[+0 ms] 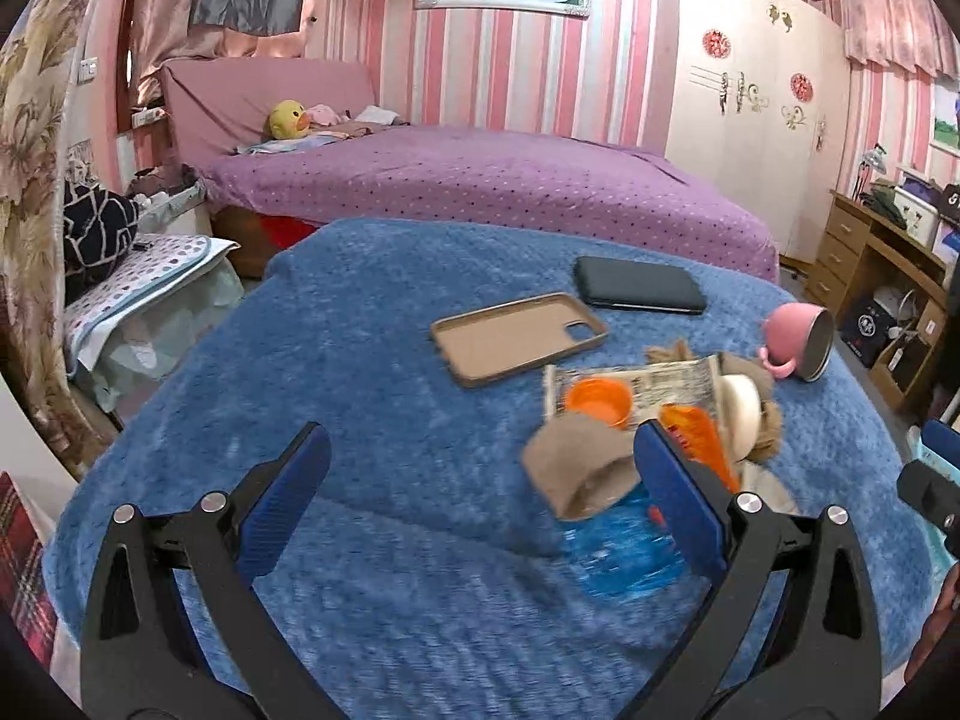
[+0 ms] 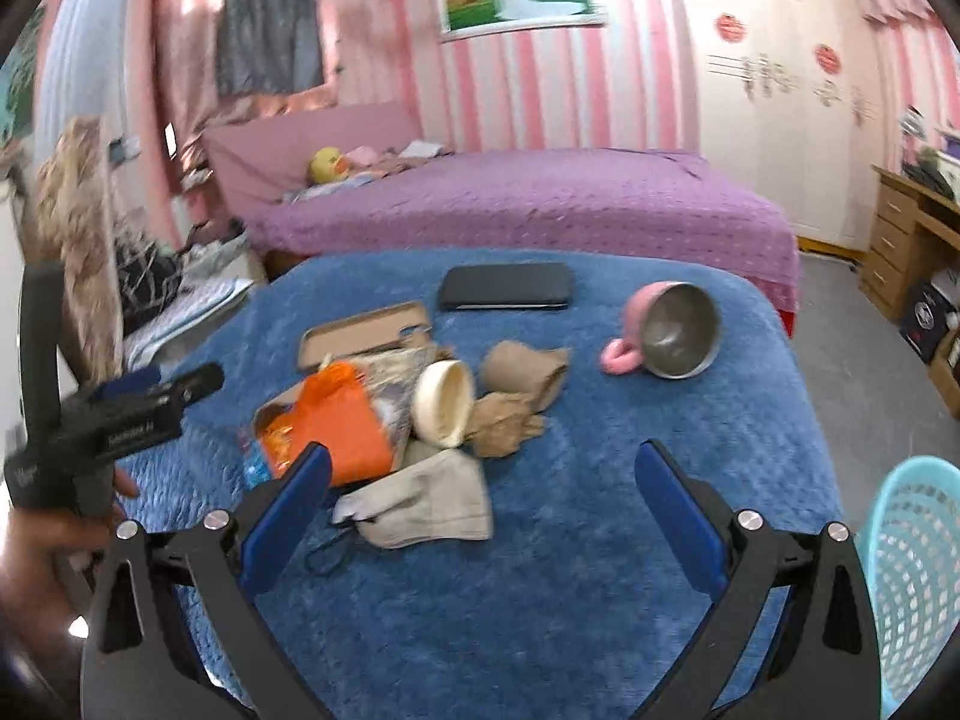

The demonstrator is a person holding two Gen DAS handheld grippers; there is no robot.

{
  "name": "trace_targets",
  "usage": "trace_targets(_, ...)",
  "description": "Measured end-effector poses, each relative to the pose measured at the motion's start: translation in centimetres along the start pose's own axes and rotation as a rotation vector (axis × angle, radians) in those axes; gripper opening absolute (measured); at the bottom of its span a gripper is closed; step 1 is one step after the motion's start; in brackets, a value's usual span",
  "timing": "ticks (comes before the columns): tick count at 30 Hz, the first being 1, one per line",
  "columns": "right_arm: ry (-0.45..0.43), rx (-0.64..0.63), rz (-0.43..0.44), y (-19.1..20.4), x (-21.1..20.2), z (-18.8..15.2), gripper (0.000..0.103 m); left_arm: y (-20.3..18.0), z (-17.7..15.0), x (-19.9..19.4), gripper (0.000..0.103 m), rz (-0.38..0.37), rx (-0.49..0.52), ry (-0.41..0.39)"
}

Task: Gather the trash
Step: 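Grasp the blue plastic bag with the left tool while the right grasps the orange wrapper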

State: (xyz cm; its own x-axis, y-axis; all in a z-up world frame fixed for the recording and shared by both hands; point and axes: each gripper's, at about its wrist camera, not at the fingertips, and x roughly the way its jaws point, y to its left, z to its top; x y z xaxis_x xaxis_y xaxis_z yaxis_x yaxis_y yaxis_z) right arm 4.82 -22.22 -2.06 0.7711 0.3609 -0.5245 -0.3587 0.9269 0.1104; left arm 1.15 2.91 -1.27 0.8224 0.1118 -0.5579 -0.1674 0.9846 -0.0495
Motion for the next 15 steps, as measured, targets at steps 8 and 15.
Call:
trace_targets(8,0.088,-0.114,0.048,5.8,3.9,-1.1,0.099,3.8,-0.3,0.2,0.098,-0.007,-0.032,0.021)
trace_targets(15,0.127,-0.158,-0.025,6.9,6.5,-1.4,0.091,4.9,-0.8,0.5,0.098,-0.033,-0.018,0.042)
